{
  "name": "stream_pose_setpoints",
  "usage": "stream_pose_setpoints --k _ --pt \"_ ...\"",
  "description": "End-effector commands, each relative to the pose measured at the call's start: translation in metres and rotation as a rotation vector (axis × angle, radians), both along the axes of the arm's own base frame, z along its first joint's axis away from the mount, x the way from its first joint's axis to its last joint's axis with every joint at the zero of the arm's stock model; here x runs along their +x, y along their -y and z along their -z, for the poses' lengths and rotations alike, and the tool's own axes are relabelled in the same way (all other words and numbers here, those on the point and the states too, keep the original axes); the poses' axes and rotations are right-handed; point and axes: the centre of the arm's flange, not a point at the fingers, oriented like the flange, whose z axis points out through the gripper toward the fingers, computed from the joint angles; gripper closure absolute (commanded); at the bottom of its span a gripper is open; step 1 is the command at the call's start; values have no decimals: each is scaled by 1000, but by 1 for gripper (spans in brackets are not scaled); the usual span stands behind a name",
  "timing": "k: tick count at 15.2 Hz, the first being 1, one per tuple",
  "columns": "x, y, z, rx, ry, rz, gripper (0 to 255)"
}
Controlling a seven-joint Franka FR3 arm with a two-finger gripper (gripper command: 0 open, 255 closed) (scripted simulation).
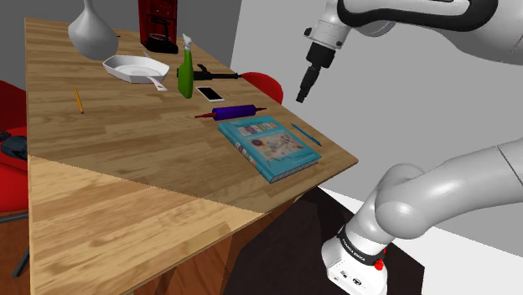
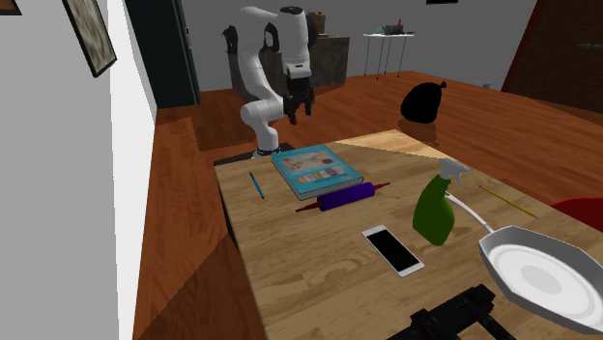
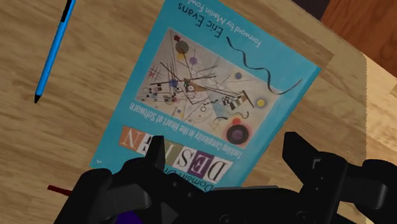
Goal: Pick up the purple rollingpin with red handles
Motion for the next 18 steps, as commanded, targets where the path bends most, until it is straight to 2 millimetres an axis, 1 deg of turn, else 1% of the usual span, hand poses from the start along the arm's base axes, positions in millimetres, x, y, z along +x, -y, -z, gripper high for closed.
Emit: stream_pose_setpoints --k 1,5,9,13,18 --pt "22 7 14 -4 -4 -91 0" --pt "71 21 36 -10 -12 -260 0" --pt "121 26 59 -17 -19 -429 0" --pt "171 22 83 -23 -27 -598 0" --pt "231 7 113 -31 -37 -809 0"
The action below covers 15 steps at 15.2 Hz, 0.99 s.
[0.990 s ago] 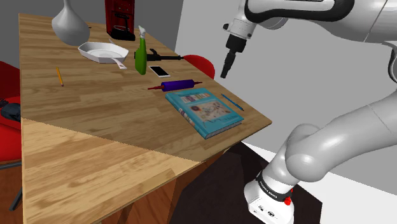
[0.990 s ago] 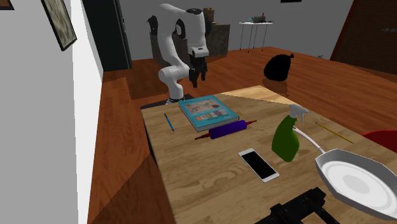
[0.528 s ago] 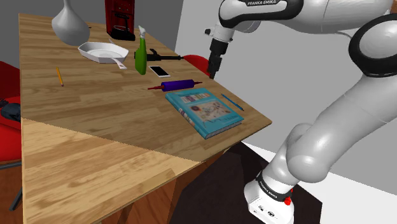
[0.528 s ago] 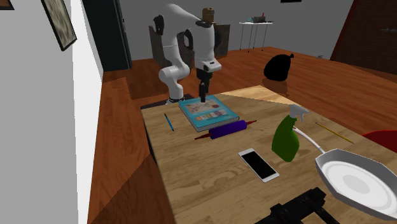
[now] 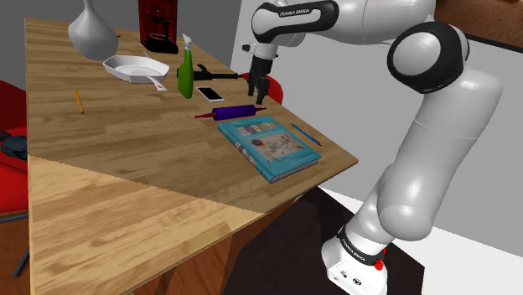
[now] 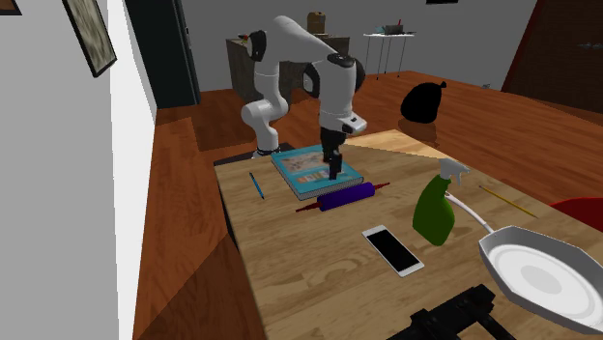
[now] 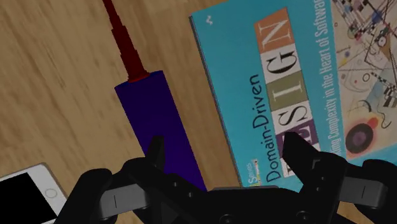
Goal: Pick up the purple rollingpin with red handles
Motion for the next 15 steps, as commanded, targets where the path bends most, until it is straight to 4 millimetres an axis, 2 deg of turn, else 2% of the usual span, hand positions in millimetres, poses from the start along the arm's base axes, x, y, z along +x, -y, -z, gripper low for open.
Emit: stream_pose_setpoints --k 1,4,5,12,14,15 --pt "25 -9 13 -2 -4 -90 0" --pt "58 -26 32 -7 -10 -217 0" --pt "59 -26 32 -7 -10 -220 0" --pt "59 -26 72 -7 -10 -220 0" --pt "59 -26 72 -7 -10 -220 0" --pt "59 -27 72 -7 -10 -220 255"
